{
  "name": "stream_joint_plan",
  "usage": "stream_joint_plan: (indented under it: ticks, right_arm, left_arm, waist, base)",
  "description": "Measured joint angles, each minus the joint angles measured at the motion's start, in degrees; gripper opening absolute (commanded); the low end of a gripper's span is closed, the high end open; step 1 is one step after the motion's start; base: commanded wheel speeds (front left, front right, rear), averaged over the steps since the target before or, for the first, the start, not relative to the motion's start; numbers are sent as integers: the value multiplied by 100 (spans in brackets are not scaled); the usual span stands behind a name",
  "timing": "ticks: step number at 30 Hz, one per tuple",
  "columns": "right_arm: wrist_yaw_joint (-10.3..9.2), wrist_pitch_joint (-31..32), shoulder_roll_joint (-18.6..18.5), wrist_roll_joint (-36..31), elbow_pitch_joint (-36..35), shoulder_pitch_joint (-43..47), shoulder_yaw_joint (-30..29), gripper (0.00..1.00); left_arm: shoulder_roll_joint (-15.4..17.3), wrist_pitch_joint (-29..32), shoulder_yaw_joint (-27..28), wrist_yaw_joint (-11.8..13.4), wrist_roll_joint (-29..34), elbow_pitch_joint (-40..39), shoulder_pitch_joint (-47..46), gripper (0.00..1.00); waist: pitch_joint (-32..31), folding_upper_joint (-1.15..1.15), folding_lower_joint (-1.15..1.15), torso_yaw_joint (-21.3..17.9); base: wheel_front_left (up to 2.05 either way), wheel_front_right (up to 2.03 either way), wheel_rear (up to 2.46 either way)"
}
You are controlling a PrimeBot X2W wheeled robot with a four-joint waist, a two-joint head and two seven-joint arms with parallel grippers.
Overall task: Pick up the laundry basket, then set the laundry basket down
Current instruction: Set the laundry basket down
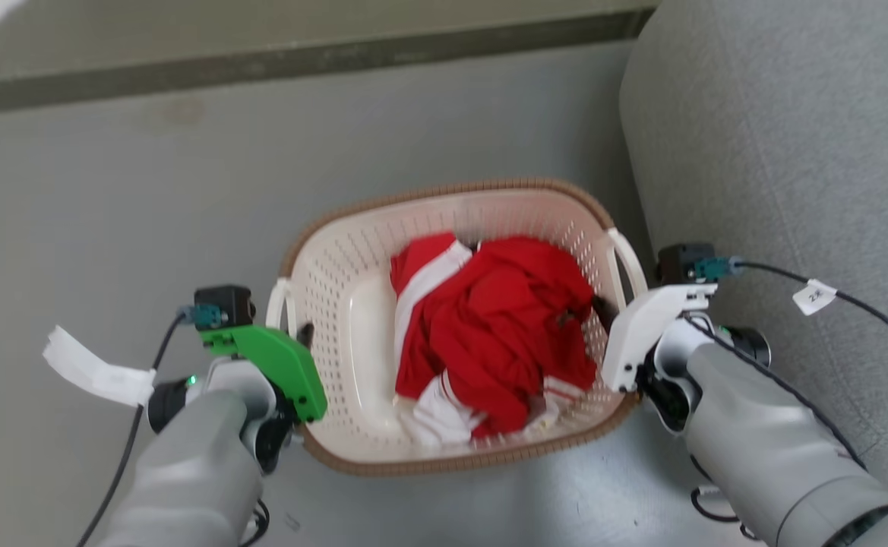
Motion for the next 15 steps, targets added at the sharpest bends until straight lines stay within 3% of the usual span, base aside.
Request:
stream_joint_plan:
  ticks: [15]
  right_arm:
    - [-3, -732, 2, -1, -73, -597, -118, 0]
  left_arm:
    - [91, -564, 112, 52, 125, -40, -730, 0]
  waist:
    - [1110, 0, 0, -14]
  base:
    - [0, 0, 0]
